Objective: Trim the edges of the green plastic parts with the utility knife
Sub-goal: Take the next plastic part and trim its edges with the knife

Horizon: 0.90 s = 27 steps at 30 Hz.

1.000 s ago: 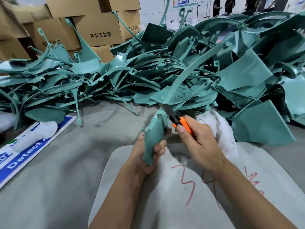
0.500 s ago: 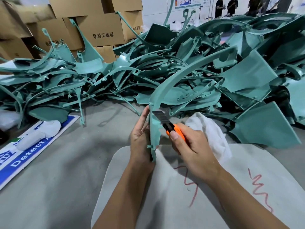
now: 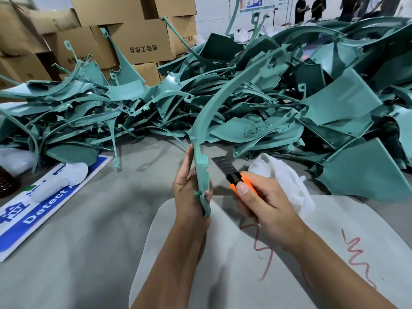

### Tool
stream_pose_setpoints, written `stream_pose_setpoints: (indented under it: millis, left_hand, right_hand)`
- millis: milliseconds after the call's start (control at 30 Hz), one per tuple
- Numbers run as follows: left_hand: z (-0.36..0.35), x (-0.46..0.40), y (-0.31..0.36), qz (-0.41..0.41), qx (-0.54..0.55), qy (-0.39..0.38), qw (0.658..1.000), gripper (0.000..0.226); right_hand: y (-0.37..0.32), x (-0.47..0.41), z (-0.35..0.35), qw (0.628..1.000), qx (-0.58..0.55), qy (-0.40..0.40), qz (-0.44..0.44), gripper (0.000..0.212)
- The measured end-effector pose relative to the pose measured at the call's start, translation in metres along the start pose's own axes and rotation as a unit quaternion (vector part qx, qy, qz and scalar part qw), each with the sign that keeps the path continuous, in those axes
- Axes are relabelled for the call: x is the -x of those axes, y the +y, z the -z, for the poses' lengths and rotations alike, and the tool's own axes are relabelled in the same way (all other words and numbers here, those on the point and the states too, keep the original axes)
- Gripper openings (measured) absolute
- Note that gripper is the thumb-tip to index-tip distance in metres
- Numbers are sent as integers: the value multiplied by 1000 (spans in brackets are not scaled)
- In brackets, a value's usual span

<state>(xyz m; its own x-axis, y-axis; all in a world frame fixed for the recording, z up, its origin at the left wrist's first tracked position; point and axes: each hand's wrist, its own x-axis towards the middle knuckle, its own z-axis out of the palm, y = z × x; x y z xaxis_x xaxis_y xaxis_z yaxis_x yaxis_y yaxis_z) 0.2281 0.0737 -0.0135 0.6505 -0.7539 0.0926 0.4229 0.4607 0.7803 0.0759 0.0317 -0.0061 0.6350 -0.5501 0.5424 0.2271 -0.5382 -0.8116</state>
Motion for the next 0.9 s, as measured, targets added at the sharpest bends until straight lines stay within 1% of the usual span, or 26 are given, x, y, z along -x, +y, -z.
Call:
stream_pose_setpoints:
  millis: [67,100,133,167,200,233,267,300,367,400,433,467,500,533,600,700,800,833,900]
  left_hand:
    - [-2,4,5,-6,17,-20,1000,113]
    - [-3,4,6,-12,19,-21,1000,115]
    - [-2,3,4,-18,13,-17,1000,109]
    - [-2,3,3,-19,5,-11,1000,99]
    - [-2,3,1,-10,4,-7,1000,88]
    - [-1,2,-2,6,8,-10,1000,83]
    - [-2,1,-4,22,9,-19,1000,83]
    - [-3,1,-4,36,11,-30,999,87]
    - [-6,0,-4,76,21,-34,996,98]
    - [-6,-1,-5,98,25,-34,994,94]
    - [-6,-3,-7,113,30,-38,992,78]
    - [-7,-3,-8,118,33,-44,991,53]
    - [-8,-1,-8,124,42,-52,990,37]
    - [-8,1,-9,129,51,-60,988,33]
    - [-8,4,-11,136,48,-64,987,41]
    - [-5,6,-13,138,45,-66,987,57]
    - [-8,10,-9,177,82,-78,978,71]
    - [-8,9,-11,181,95,-71,976,70]
    - [-12,9,-6,178,103,-47,978,58]
  right_hand:
    - [3,2,1,1000,11,24,-11,36]
    - [3,1,0,999,26,35,-5,35]
    - [3,1,-1,998,37,41,3,32]
    - [2,0,-3,998,46,44,10,30]
    - [1,0,-4,997,56,45,18,29]
    - [0,-1,-6,996,66,45,25,29]
    - [-1,-1,-7,996,73,44,30,28]
    - [-2,-2,-8,996,75,41,33,29]
    - [-5,-3,-10,995,77,38,42,37]
    - [-6,-4,-10,996,75,37,44,43]
    - [-7,-4,-11,996,71,39,41,49]
    - [-8,-5,-12,996,63,43,35,51]
    - [-7,-6,-12,997,54,51,30,51]
    - [-5,-5,-12,997,44,59,25,48]
    - [-3,-3,-11,997,25,66,16,40]
    - [-1,0,-9,999,-14,36,-12,27]
    - [-2,1,-8,999,-23,47,-6,26]
    - [-3,1,-8,999,-15,49,8,26]
    - [-5,1,-9,998,10,44,38,27]
